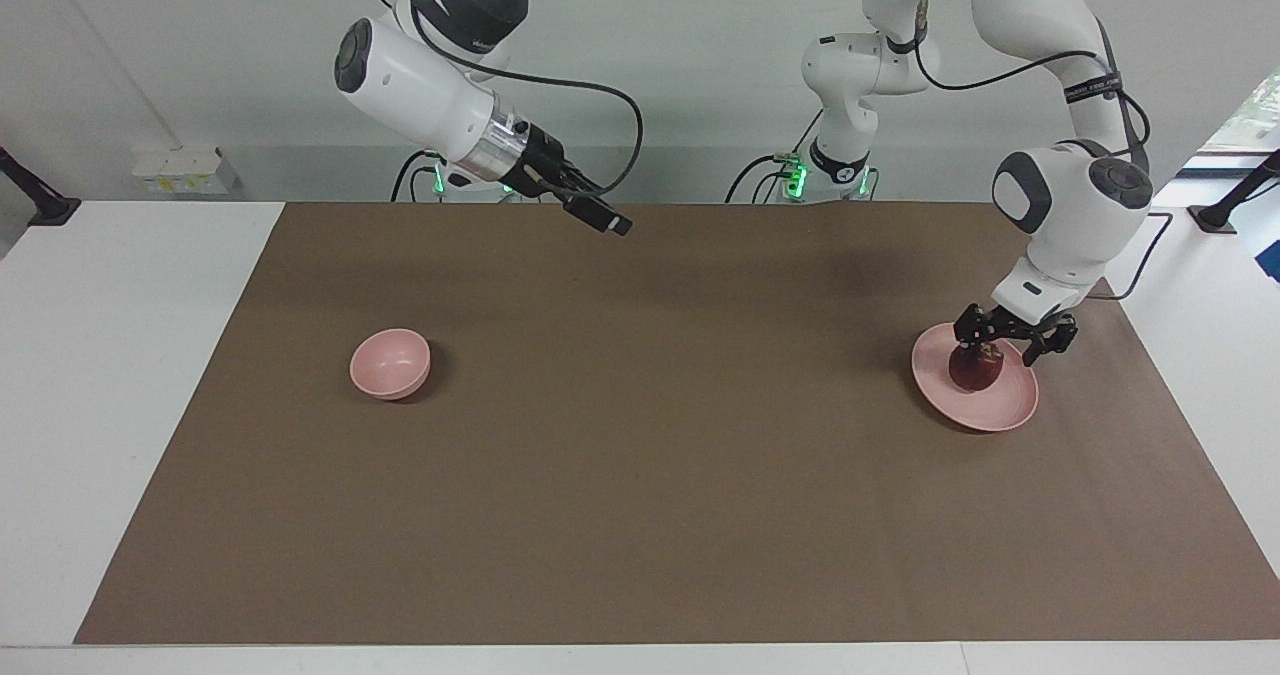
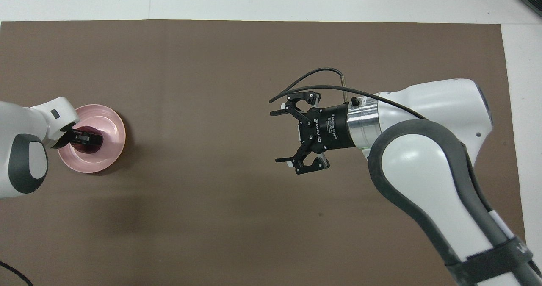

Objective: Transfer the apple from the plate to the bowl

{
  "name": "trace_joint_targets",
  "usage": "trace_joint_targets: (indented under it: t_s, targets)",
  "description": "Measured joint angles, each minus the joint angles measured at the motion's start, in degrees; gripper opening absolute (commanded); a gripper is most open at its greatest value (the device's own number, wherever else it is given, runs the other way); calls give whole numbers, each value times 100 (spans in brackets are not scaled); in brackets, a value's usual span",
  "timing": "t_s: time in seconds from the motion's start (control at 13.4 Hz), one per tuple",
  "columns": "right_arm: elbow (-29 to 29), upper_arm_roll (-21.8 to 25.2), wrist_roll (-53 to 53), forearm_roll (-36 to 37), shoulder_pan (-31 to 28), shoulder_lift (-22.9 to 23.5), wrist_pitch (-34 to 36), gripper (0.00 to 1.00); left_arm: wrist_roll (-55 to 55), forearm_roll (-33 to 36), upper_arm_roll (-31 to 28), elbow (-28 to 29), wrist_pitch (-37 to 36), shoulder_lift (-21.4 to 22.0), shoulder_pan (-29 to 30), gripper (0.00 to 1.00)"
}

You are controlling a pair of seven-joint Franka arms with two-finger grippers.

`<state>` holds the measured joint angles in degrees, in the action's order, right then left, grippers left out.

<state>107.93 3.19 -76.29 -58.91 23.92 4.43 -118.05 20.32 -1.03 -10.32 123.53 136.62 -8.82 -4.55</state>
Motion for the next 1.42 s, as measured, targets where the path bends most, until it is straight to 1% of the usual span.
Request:
trace_joint_targets:
  t_s: [0.07,0.22,0.37,0.45,0.52,0.6,0.75,0.9,1.05,1.12,1.27,1.42]
  targets:
    - [9,0,-7,-33,12,2,-22,100,2,0,2,1,-3,16,0,0]
    - [24,2,-79,-52,36,2,-104,100,2,0,5,-3,-3,16,0,0]
    - [92,0,-153,-208,193,11,-408,100,3,-10,39,-60,-35,33,-2,0]
    - [136,0,-164,-416,283,41,-612,100,-7,-86,69,-163,-183,59,-15,0]
    - [165,-1,-173,-566,377,88,-815,100,-16,-323,95,-323,-430,92,-37,0]
    - [174,0,-288,-656,497,138,-1083,100,-15,-722,127,-533,-734,138,-49,0]
    - [174,-3,-706,-678,747,190,-1566,100,-11,-1351,192,-891,-1263,249,-56,0]
    - [174,-5,-849,-679,867,197,-1725,100,-12,-1785,366,-1155,-1700,327,-73,0]
    - [175,-4,-858,-685,903,240,-1804,100,-54,-2590,568,-1399,-2042,348,-105,0]
    - [175,-4,-859,-730,999,290,-1998,100,-96,-3037,623,-1489,-2237,347,-117,0]
    - [172,-6,-869,-856,1224,402,-2354,100,-174,-3723,668,-1597,-2698,348,-115,0]
    - [169,-7,-871,-874,1273,447,-2411,100,-335,-4325,809,-1615,-2916,347,-117,0]
